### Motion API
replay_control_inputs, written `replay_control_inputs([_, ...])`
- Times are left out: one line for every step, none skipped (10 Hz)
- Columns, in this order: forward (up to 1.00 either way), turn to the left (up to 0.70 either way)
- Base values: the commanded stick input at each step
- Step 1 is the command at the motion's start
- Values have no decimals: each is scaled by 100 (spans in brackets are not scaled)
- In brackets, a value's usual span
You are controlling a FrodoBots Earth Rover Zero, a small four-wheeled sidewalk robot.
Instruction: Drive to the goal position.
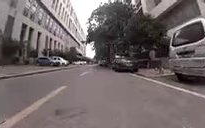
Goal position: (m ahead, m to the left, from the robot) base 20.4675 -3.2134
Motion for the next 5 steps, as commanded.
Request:
replay_control_inputs([70, 0])
replay_control_inputs([70, 0])
replay_control_inputs([70, 0])
replay_control_inputs([70, 0])
replay_control_inputs([70, 0])
